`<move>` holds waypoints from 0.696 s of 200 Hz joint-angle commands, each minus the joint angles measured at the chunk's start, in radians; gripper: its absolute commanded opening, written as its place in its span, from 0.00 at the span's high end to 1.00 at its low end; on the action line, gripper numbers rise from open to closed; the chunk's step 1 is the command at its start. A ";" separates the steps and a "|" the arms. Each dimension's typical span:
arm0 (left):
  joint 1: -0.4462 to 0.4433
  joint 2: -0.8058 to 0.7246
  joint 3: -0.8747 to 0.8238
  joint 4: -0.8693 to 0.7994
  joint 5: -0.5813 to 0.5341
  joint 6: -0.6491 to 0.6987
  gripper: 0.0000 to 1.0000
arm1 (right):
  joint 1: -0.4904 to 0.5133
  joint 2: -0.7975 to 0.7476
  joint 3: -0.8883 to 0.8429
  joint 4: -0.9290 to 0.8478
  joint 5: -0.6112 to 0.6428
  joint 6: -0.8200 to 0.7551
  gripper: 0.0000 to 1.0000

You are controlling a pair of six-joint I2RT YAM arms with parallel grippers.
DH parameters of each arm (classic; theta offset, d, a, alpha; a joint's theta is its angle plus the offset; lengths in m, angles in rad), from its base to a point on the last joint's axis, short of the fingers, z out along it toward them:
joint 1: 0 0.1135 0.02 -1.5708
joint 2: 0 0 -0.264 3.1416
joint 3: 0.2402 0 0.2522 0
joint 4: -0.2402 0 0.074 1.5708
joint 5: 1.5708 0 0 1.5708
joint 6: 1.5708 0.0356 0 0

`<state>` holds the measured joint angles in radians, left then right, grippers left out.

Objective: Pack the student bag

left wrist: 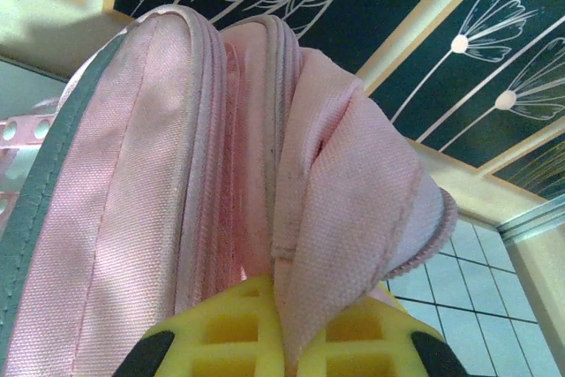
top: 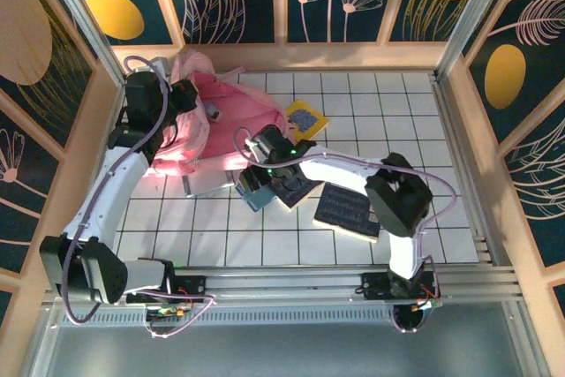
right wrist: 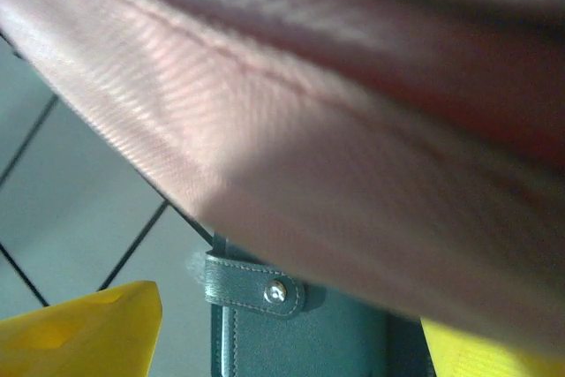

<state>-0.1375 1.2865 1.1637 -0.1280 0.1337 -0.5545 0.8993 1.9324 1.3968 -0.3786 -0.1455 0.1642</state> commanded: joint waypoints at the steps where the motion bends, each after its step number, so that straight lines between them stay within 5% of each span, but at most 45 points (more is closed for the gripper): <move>1: 0.004 -0.057 -0.044 0.200 0.011 -0.020 1.00 | -0.001 0.066 0.120 -0.170 0.051 -0.047 0.21; 115: 0.004 -0.075 -0.162 0.312 0.037 -0.064 1.00 | 0.062 0.192 0.192 -0.298 0.038 -0.053 0.13; 139: 0.004 -0.075 -0.162 0.312 0.039 -0.062 1.00 | 0.078 0.217 0.202 -0.309 0.058 -0.057 0.04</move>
<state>-0.1383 1.2419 0.9962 0.0635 0.1905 -0.6075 0.9539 2.1086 1.5700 -0.6300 -0.1028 0.1112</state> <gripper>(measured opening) 0.063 0.924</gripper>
